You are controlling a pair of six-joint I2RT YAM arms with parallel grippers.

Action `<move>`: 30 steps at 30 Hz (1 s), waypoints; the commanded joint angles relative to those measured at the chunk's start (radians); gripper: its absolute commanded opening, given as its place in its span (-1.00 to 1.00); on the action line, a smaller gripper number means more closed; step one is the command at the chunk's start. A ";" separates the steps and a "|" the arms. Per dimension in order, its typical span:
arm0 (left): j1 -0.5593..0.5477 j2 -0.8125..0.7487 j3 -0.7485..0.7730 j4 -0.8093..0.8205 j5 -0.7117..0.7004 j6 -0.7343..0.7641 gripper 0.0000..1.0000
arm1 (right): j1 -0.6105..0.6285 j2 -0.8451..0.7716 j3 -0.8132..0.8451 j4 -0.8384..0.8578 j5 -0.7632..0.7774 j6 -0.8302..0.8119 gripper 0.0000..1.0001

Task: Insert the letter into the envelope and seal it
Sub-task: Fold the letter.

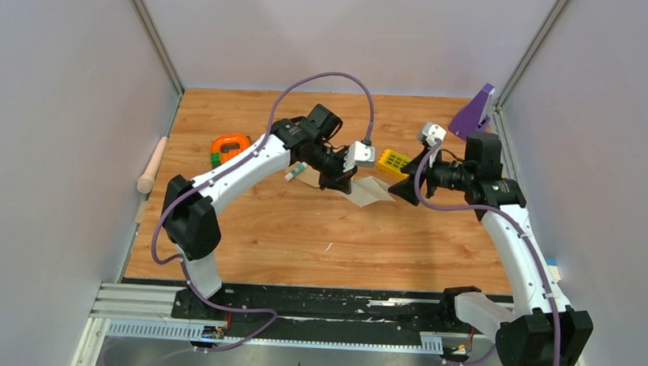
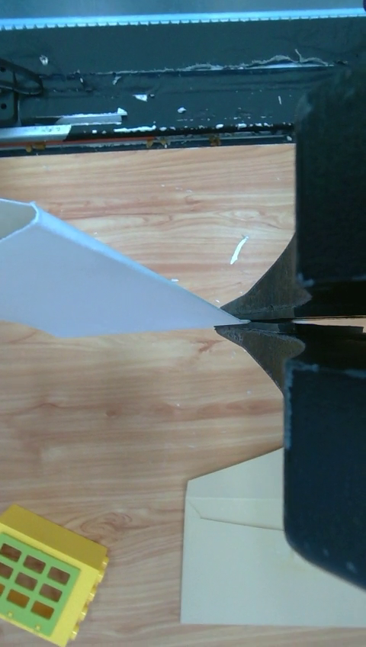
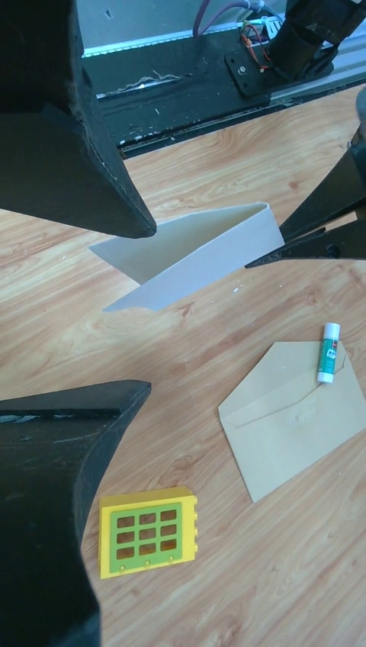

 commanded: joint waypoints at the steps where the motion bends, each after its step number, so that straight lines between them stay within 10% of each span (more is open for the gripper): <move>1: -0.006 -0.048 -0.002 -0.021 -0.043 0.045 -1.00 | -0.013 -0.051 0.040 0.006 -0.063 0.002 0.40; 11: -0.023 -0.002 0.037 -0.060 -0.058 0.051 -1.00 | -0.015 -0.042 0.007 -0.009 -0.261 -0.008 0.60; 20: -0.040 0.024 0.078 -0.082 -0.030 0.035 -1.00 | 0.080 0.011 -0.044 0.098 -0.136 0.036 0.71; 30: -0.040 0.034 0.100 -0.096 -0.007 0.028 -1.00 | 0.119 0.020 -0.072 0.116 -0.069 0.000 0.45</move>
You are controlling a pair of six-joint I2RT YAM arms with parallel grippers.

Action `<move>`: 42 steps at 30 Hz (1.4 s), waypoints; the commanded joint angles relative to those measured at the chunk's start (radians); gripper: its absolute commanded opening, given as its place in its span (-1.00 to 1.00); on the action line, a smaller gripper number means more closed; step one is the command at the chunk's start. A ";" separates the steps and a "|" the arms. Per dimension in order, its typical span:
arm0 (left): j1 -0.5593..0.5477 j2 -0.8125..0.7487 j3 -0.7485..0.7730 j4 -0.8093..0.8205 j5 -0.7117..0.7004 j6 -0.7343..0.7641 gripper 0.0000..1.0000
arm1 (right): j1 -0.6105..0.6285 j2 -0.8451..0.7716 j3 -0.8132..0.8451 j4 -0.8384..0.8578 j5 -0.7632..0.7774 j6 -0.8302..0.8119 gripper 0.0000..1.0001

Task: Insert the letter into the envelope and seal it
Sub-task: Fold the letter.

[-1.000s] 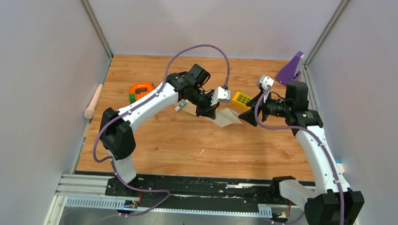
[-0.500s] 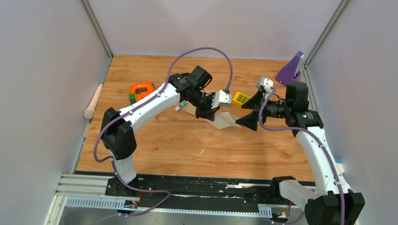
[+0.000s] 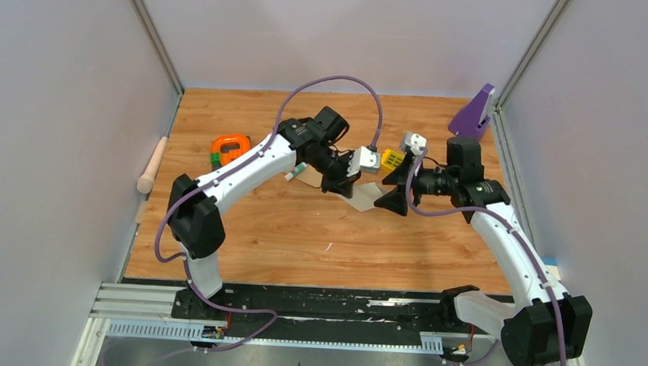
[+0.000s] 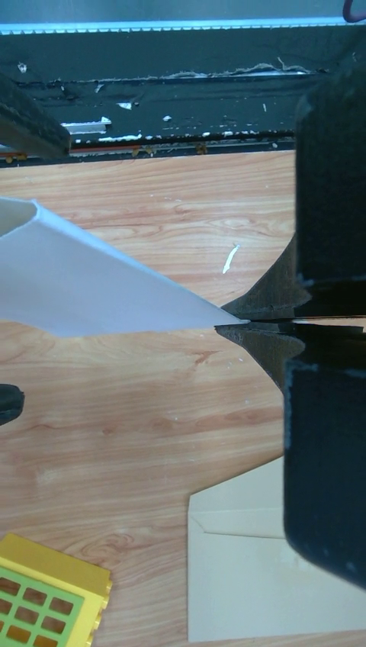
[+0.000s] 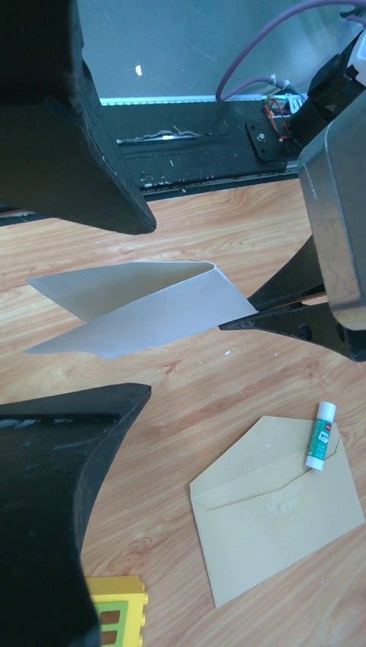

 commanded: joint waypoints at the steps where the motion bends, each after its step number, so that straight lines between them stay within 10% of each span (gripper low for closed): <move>1: -0.005 0.010 0.056 -0.018 0.037 -0.008 -1.00 | 0.025 0.003 -0.006 0.052 0.040 -0.029 0.40; 11: -0.005 0.003 0.045 -0.020 0.037 -0.003 -0.63 | 0.042 0.003 0.010 0.015 0.059 -0.071 -0.95; 18: -0.003 -0.015 0.052 -0.035 0.032 0.016 0.60 | 0.029 0.005 0.026 -0.031 0.023 -0.089 -1.00; 22: 0.028 -0.051 0.054 0.025 0.063 -0.059 0.96 | 0.024 0.032 0.032 -0.062 -0.033 -0.102 -1.00; 32: 0.047 -0.051 0.052 0.161 0.184 -0.230 0.77 | 0.025 0.085 0.041 -0.088 -0.079 -0.106 -1.00; 42: 0.006 -0.001 0.060 0.123 0.218 -0.201 0.14 | 0.026 0.101 0.042 -0.085 -0.054 -0.109 -1.00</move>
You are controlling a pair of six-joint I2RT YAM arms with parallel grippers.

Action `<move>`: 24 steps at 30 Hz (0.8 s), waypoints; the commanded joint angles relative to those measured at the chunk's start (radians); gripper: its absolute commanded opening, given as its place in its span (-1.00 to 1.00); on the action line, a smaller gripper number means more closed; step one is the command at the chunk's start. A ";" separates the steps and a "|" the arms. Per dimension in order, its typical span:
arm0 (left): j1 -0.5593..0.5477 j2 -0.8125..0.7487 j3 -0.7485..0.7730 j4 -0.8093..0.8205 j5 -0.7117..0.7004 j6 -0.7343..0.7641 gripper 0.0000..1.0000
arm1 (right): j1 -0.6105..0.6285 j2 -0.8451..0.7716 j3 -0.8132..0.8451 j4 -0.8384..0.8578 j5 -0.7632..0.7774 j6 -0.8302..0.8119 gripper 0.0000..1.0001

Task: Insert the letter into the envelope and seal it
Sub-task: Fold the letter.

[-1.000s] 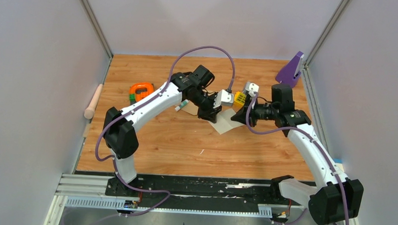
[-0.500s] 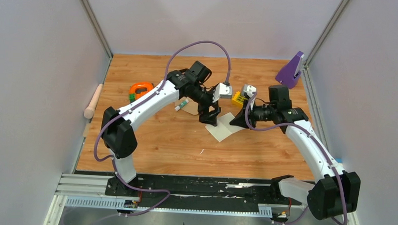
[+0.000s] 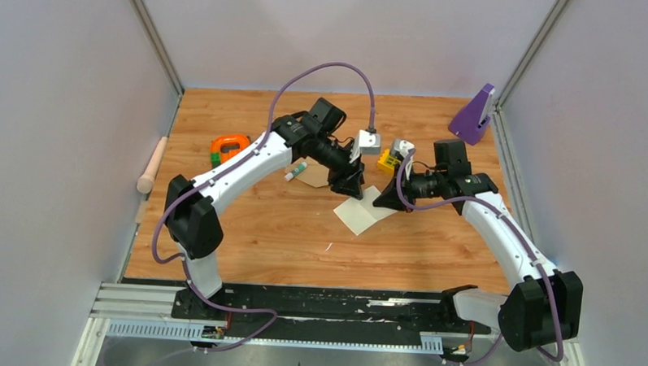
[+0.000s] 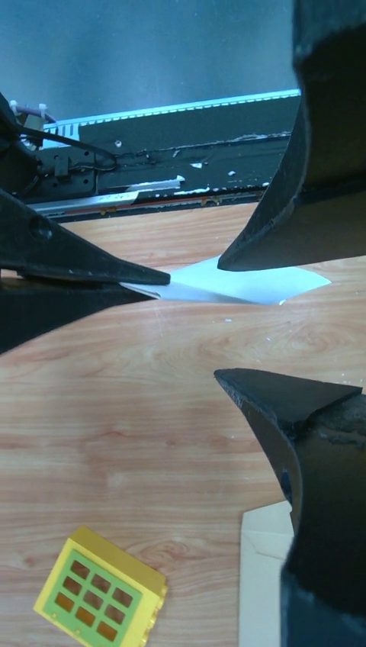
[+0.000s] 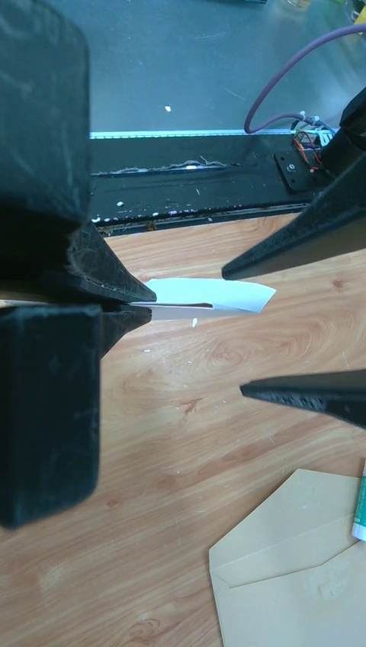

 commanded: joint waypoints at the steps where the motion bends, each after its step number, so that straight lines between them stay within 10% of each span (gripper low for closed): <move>1: -0.032 0.016 0.054 -0.017 0.046 0.012 0.08 | -0.002 0.000 0.039 0.008 -0.011 -0.030 -1.00; 10: -0.042 0.027 0.059 -0.063 0.022 0.052 -0.78 | -0.003 -0.033 0.036 0.034 0.063 -0.022 -1.00; 24: -0.042 0.048 0.042 -0.083 -0.037 0.086 -0.67 | -0.032 -0.102 0.038 0.046 0.078 -0.015 -1.00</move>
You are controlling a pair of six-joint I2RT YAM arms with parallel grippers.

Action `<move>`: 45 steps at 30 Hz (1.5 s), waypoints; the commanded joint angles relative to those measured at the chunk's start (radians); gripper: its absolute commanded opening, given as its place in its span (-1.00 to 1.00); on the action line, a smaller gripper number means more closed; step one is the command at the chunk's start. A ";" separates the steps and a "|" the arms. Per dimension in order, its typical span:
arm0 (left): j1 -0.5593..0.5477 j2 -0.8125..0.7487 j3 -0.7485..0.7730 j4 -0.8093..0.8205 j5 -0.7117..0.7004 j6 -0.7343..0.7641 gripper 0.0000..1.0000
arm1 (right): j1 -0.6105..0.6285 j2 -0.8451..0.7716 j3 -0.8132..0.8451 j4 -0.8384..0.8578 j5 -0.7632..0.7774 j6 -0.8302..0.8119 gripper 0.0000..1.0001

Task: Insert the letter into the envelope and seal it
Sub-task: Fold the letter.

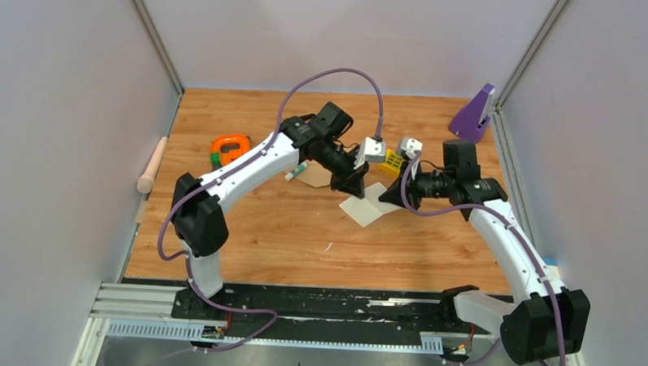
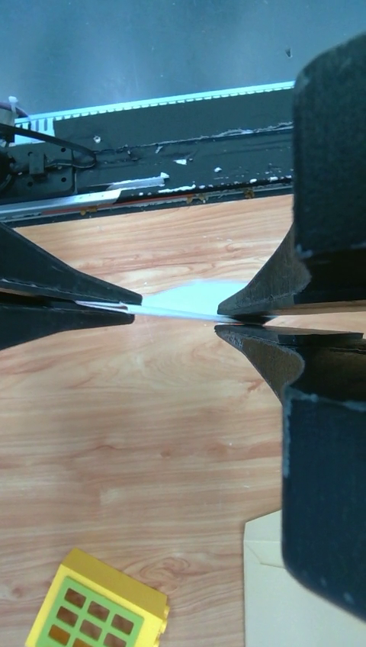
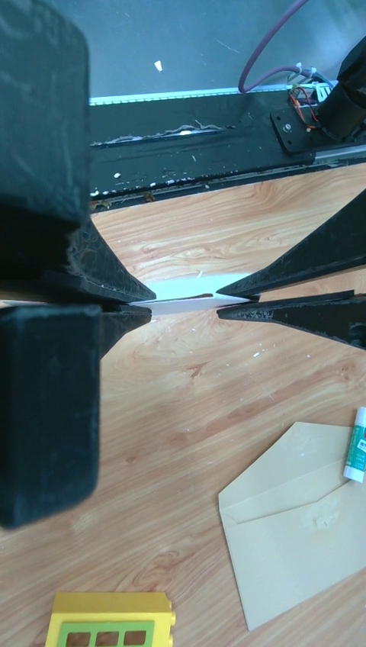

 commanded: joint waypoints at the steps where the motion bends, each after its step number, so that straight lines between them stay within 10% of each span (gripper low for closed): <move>1: -0.004 0.015 0.010 -0.021 -0.013 0.029 -0.67 | -0.017 -0.037 0.038 0.045 0.004 -0.011 -1.00; 30: -0.004 0.017 0.011 -0.077 -0.078 0.102 -0.89 | -0.151 -0.167 0.013 0.171 0.088 0.088 -1.00; 40: 0.000 -0.024 0.009 -0.075 -0.144 0.123 0.47 | -0.154 -0.162 0.005 0.175 0.073 0.089 -1.00; 45: 0.039 -0.053 0.034 -0.039 -0.137 0.077 0.77 | -0.154 -0.141 0.003 0.145 -0.007 0.070 -1.00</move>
